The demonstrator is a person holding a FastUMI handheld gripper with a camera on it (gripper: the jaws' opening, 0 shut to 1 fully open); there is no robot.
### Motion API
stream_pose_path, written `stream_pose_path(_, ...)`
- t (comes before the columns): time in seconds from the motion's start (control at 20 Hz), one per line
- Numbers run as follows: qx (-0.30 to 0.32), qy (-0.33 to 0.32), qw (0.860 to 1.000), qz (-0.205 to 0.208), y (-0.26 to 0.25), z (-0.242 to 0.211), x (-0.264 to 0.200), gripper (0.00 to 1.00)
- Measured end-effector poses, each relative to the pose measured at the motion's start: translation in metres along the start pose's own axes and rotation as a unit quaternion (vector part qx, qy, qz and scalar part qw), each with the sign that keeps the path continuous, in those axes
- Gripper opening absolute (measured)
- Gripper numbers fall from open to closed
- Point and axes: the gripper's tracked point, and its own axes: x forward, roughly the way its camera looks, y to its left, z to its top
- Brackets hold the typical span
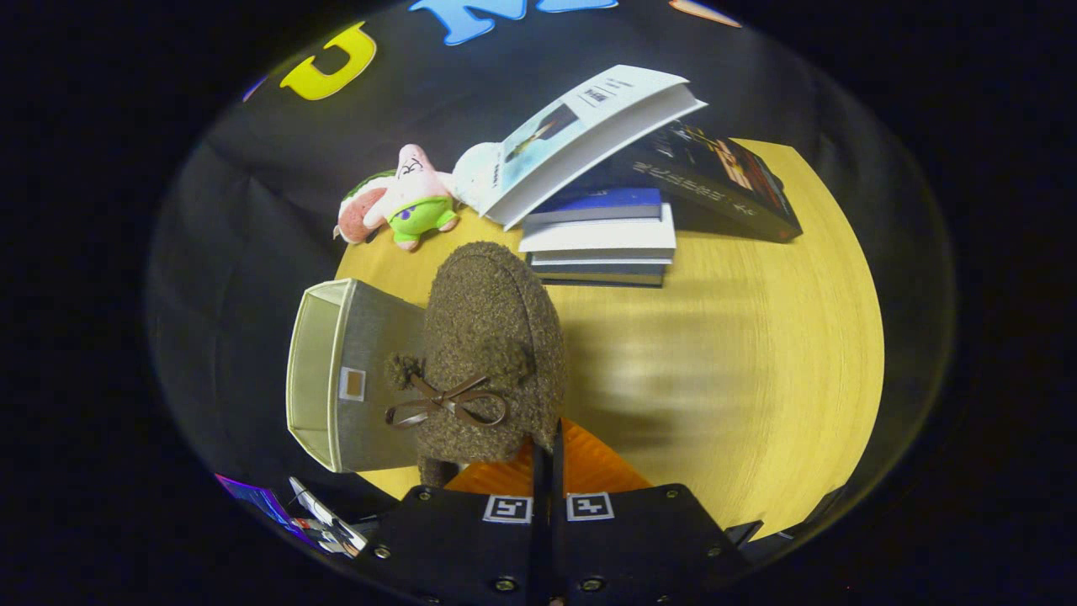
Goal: Open the storage box then place both shoes into the box .Put the left shoe in first, then the right shoe, with the right side of both shoes facing outward in a uniform manner.
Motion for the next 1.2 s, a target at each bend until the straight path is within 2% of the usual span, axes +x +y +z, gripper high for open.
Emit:
stream_pose_path(0.35,-0.042,-0.010,0.998,0.045,0.109,0.029,-0.001,0.01)
stream_pose_path(0.65,-0.088,-0.014,0.994,0.069,0.201,0.033,0.007,0.01)
stream_pose_path(1.0,-0.095,0.011,0.995,0.037,0.253,0.026,0.053,0.01)
stream_pose_path(1.2,-0.091,0.028,0.995,-0.018,0.243,0.014,0.085,0.01)
